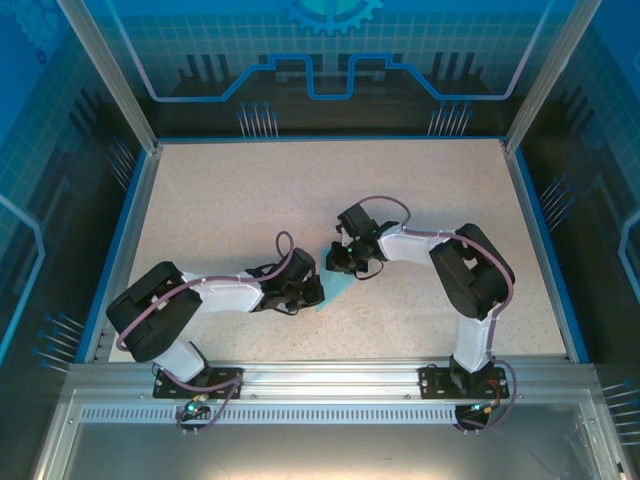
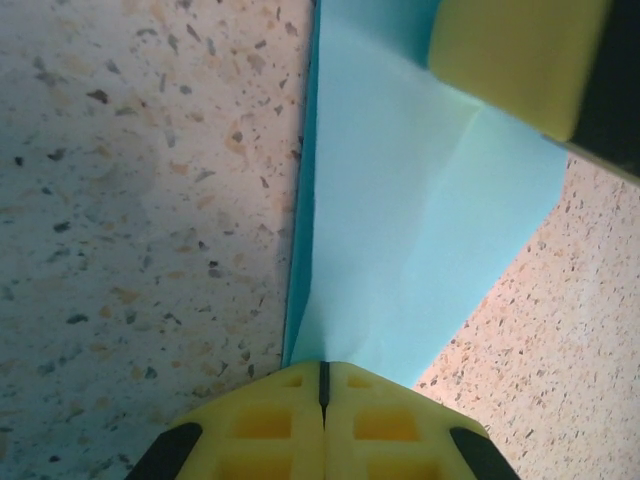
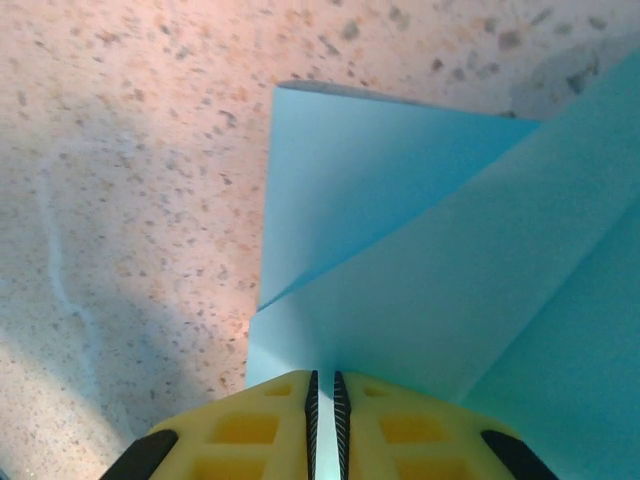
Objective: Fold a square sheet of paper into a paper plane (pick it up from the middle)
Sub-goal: Fourth fold the wing at the center of the table.
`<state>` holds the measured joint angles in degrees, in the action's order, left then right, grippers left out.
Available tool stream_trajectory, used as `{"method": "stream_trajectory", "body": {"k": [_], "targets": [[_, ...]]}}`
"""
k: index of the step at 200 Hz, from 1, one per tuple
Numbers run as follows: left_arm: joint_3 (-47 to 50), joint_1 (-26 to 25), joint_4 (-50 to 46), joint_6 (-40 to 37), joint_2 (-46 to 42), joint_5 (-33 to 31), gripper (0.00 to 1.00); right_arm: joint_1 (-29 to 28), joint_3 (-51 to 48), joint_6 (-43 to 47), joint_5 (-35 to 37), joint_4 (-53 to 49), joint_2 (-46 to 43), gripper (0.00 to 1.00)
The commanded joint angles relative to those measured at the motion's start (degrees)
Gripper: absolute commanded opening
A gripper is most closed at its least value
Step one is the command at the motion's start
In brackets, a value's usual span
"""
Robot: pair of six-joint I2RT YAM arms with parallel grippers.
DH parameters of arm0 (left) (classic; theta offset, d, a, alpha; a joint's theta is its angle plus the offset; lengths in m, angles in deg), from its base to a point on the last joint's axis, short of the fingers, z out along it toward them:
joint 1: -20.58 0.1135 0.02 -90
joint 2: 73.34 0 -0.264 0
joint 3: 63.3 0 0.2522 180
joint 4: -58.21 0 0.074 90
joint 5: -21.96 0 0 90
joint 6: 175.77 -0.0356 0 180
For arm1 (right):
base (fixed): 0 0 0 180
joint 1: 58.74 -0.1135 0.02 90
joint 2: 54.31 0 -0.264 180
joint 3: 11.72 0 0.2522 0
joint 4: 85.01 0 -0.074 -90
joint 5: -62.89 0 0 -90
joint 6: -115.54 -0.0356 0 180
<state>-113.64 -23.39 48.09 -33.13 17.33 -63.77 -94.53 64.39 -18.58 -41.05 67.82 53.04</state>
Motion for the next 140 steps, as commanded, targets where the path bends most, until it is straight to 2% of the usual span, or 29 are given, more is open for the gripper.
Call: {"method": "stream_trajectory", "body": {"k": [1,42,140], "targets": [[1.8,0.4,-1.9,1.1,1.2,-0.9,0.00,0.8,-1.2,2.4,-1.6,2.3,-4.3,0.14],[1.8,0.3,-2.3,0.6,1.5,-0.6,0.00,-0.1,-4.7,3.9,-3.2,4.4,-6.8,0.13],[1.3,0.2,-3.6,0.7,2.4,-0.6,0.00,-3.1,-5.8,6.1,-6.8,4.4,-1.0,0.03]]}}
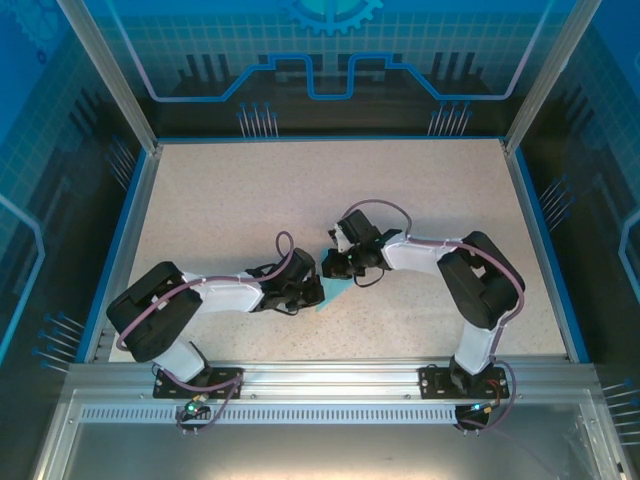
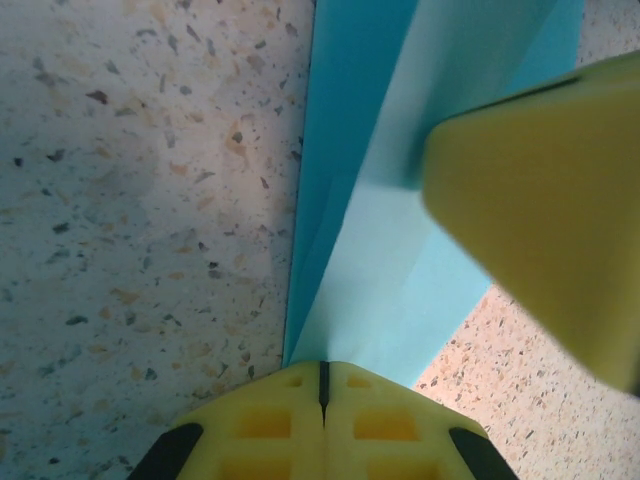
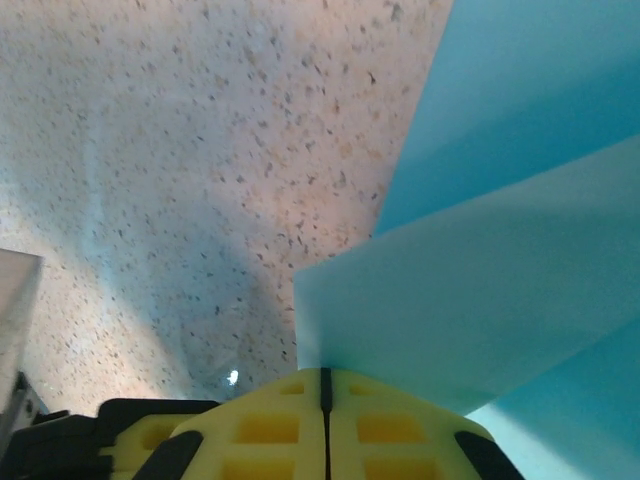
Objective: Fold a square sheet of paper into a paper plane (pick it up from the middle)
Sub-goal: Fourth fold the wing at the center of the table.
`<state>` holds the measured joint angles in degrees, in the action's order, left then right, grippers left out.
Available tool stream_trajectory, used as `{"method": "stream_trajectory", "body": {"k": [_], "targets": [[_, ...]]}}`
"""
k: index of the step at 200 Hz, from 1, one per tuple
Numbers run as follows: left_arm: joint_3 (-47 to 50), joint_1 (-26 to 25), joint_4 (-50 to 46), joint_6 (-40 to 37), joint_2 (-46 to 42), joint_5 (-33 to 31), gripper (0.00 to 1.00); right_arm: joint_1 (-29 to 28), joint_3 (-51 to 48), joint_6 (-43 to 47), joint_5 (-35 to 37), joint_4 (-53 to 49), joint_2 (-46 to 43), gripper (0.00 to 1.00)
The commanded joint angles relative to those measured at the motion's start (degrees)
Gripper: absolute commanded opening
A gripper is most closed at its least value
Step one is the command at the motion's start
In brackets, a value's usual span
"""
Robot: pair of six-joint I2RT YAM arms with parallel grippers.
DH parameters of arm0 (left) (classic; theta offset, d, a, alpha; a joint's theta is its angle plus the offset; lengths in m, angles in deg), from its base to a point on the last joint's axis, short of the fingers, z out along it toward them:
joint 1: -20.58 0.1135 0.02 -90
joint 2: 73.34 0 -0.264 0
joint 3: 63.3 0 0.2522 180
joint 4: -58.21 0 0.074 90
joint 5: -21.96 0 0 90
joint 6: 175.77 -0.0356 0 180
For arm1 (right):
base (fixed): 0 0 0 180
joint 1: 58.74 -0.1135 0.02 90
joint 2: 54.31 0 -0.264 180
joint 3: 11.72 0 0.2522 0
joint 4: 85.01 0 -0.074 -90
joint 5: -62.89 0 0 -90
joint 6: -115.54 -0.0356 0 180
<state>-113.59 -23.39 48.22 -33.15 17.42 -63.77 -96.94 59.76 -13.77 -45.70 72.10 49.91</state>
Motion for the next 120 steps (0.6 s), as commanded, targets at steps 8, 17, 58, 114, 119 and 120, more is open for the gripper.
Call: {"method": "stream_trajectory", "body": {"k": [8,17,58,114,119,120], "targets": [[1.4,0.3,-3.8,0.7,2.3,-0.6,0.00,-0.6,-1.6,1.3,-2.3,0.6,2.6,0.02],[1.4,0.3,-4.0,0.8,2.4,-0.6,0.00,-0.7,-2.0,1.4,-2.4,1.1,3.0,0.02],[1.5,0.3,-5.9,0.4,2.6,-0.2,0.00,0.6,-4.6,2.9,-1.9,4.5,5.2,0.02],[2.0,0.1,-10.1,-1.6,3.1,0.8,0.00,4.2,-4.8,4.0,-1.1,6.6,4.3,0.03],[2.0,0.0,-10.3,-1.7,3.3,0.9,0.00,4.6,-4.5,4.3,-1.1,6.4,4.3,0.03],[1.9,0.0,-10.4,-1.7,3.3,0.9,0.00,4.6,-4.4,4.3,-1.2,6.3,4.3,0.03]]}}
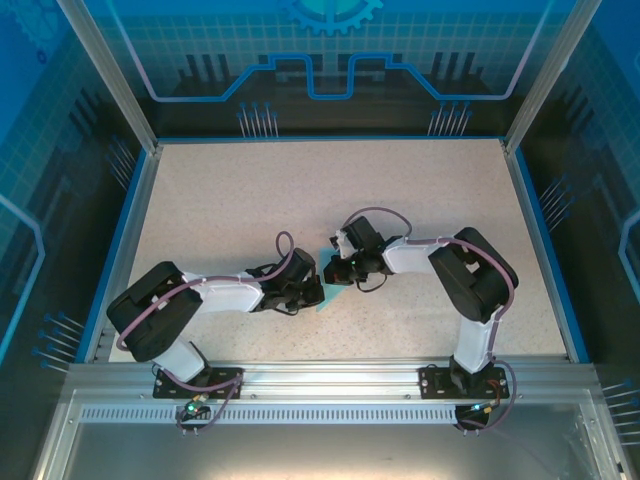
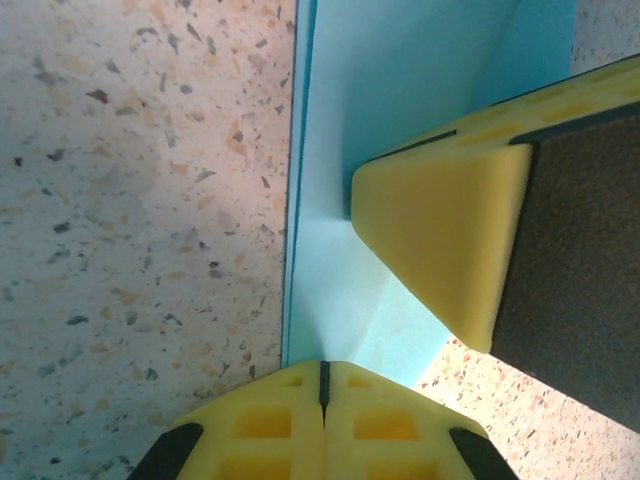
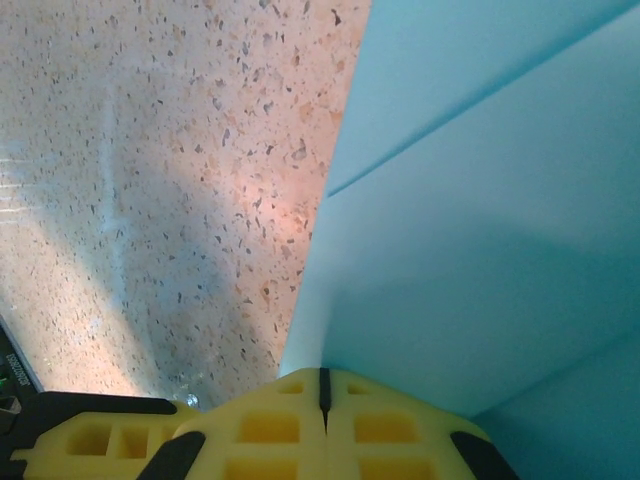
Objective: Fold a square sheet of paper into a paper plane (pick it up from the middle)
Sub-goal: Fourth fold the wing at the center of the table.
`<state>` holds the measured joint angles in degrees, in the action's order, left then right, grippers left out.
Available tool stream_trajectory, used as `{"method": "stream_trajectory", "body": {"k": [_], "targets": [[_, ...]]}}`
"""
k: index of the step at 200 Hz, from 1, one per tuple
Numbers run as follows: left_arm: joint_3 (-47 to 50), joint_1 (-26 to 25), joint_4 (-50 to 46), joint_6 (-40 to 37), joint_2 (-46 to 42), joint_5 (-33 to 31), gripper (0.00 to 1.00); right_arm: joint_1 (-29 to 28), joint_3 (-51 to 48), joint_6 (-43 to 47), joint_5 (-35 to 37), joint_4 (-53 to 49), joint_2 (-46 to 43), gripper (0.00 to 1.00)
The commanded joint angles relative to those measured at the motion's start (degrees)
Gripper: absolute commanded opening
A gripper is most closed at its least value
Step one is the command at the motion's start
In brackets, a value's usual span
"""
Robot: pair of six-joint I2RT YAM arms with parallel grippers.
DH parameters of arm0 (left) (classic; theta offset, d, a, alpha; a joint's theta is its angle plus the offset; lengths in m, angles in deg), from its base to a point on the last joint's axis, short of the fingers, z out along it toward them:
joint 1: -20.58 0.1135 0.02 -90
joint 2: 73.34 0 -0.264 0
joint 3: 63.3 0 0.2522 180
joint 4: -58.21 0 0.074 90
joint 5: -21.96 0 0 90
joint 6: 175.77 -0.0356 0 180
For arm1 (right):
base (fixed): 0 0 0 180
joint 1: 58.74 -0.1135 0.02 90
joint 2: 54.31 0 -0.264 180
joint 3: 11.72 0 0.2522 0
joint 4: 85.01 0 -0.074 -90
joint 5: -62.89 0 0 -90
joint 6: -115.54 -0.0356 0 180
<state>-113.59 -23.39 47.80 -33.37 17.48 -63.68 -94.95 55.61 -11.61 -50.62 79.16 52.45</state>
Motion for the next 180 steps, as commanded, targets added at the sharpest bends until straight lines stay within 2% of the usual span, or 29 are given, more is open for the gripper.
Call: {"method": "stream_trajectory", "body": {"k": [1,180], "targets": [[1.9,0.0,-10.1,-1.5,3.3,0.8,0.00,2.8,-0.2,2.2,3.7,-0.8,1.8,0.03],[1.7,-0.5,-11.4,-2.7,4.1,2.5,0.00,13.1,11.8,2.6,5.0,-5.0,8.5,0.05]]}}
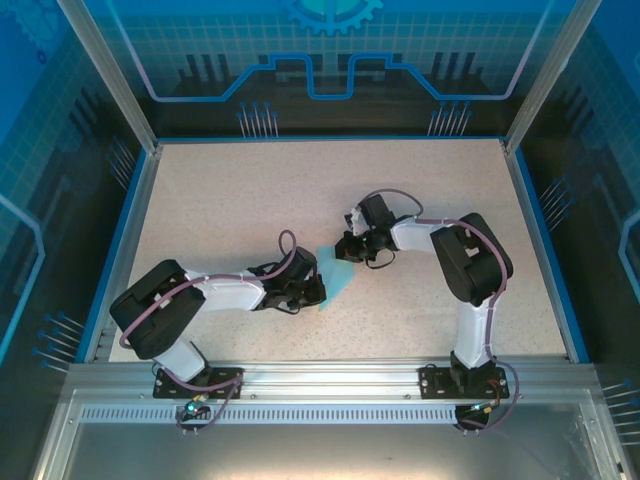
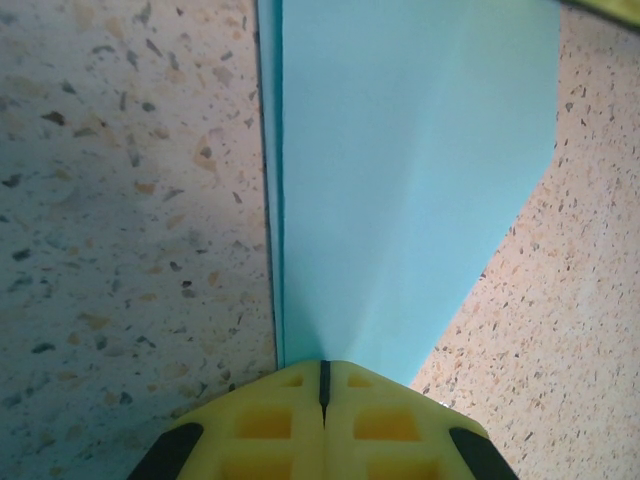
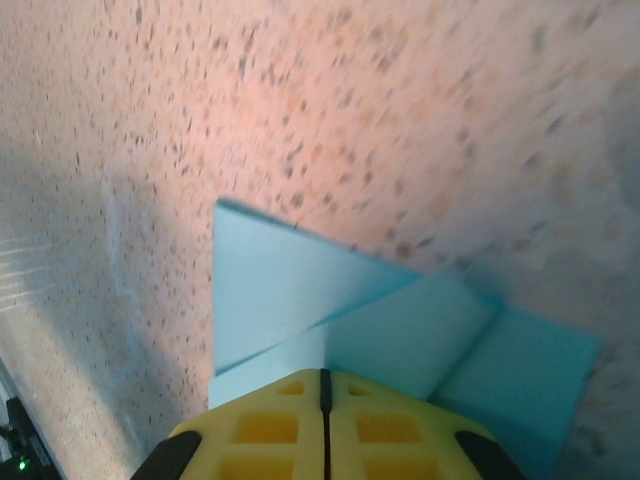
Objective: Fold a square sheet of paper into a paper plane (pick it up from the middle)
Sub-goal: Fourth fold the wing at the center of the table.
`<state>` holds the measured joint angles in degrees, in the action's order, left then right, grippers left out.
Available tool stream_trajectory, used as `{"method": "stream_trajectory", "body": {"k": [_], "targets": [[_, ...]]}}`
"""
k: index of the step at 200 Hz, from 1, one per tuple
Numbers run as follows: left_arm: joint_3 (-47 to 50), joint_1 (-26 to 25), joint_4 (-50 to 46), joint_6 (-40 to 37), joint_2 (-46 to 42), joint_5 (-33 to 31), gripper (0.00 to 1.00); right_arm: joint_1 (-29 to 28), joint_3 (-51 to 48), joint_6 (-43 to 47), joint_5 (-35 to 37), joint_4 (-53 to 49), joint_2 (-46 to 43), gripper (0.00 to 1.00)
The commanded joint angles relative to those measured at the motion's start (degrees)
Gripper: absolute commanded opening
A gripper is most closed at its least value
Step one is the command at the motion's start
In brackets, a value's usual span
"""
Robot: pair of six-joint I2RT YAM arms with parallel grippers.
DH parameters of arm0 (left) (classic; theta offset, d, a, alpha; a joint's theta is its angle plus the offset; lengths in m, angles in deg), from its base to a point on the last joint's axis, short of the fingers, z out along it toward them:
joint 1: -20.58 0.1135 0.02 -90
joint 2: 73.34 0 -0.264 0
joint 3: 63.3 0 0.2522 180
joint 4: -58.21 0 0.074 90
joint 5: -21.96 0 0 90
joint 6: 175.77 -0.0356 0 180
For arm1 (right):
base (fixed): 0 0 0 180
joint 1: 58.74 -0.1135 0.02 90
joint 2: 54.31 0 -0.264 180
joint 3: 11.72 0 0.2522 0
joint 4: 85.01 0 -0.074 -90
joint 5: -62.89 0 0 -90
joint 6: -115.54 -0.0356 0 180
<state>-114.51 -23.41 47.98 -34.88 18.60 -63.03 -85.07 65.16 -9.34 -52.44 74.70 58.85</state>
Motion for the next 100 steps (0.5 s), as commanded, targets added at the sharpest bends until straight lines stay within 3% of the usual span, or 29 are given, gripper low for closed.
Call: {"method": "stream_trajectory", "body": {"k": [1,55,100], "targets": [[2.6,-0.4,-11.6,-1.1,3.0,1.8,0.00,3.3,2.4,0.3,6.9,-0.6,2.2,0.05],[2.2,-0.4,-11.7,-1.4,2.8,1.8,0.00,5.4,7.9,1.3,8.1,-3.0,3.0,0.06],[1.4,-0.4,-11.2,-1.4,2.2,1.5,0.00,5.2,5.8,2.8,8.4,-3.9,-5.5,0.09]]}}
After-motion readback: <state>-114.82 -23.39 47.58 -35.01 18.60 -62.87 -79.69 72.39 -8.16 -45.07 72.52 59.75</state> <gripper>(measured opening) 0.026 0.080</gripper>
